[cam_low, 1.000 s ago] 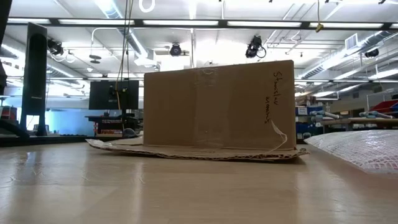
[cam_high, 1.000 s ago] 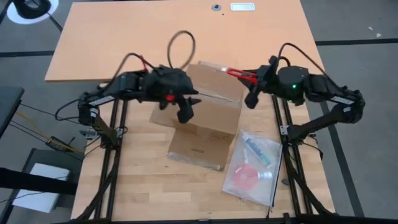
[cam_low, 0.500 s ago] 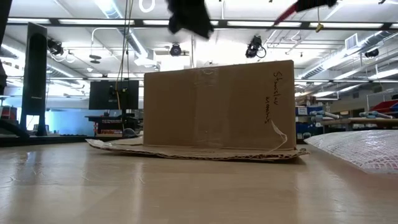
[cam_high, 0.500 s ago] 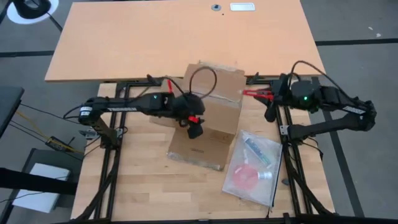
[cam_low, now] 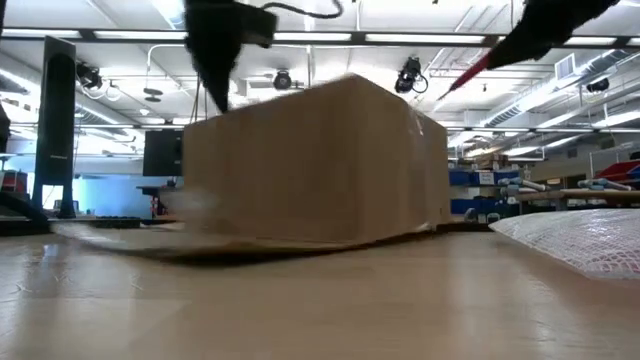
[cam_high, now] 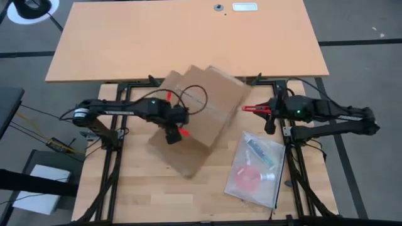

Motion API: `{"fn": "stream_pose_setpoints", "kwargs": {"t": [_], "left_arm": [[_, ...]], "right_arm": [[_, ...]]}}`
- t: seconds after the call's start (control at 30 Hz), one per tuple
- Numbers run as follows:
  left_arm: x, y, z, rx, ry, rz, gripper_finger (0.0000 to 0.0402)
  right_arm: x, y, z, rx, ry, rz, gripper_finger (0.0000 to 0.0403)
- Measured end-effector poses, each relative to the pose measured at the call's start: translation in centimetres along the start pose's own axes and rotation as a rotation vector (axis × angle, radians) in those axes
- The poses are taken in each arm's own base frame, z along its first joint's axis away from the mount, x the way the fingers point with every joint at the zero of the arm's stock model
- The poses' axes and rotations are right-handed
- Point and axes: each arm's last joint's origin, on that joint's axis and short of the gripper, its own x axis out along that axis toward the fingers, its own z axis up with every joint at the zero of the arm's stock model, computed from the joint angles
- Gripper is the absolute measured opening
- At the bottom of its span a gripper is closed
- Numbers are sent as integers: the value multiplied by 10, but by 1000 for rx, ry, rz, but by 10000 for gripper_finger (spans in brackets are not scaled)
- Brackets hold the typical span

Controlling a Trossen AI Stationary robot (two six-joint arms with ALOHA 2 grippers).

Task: Unpack boxes
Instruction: Break down cardboard box until it is fully flat

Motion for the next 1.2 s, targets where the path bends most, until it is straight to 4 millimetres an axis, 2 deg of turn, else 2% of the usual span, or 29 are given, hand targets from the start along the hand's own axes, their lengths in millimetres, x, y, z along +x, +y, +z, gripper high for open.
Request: {"fn": "stream_pose_setpoints", "kwargs": {"t": [0.07, 0.17, 0.27, 0.37, 0.47, 0.6, 0.73, 0.83, 0.93, 1.07, 1.2], "left_arm": [[-15, 8, -7, -35, -51, -3, 156], [-38, 12, -6, -128, -204, -85, 156], [-42, 5, 5, -141, -309, -221, 156], [-37, -8, 12, -98, -310, -326, 156], [-29, -32, 12, 17, -258, -398, 156], [-20, -65, 8, 129, -222, -418, 156], [-17, -84, 3, 199, -221, -394, 156], [-14, -93, 5, 219, -280, -289, 156], [-9, -97, 18, 177, -386, -223, 156], [6, -101, 32, 157, -433, -215, 156], [18, -101, 46, 120, -473, -214, 156]], "right_arm": [[7, 2, -1, 11, -32, 0, 134], [19, 8, -1, 13, -79, 7, 133], [28, 15, 0, -7, -88, 51, 133], [29, 23, 1, -11, -88, 131, 133], [25, 29, 2, 13, -93, 188, 133], [22, 38, -2, 52, -60, 246, 133], [24, 46, -12, 75, -16, 276, 133], [24, 48, -14, 68, -13, 243, 133], [23, 46, -16, 58, -22, 171, 133], [14, 38, -16, 78, -36, 109, 133], [9, 32, -24, 141, 27, 49, 133]]}}
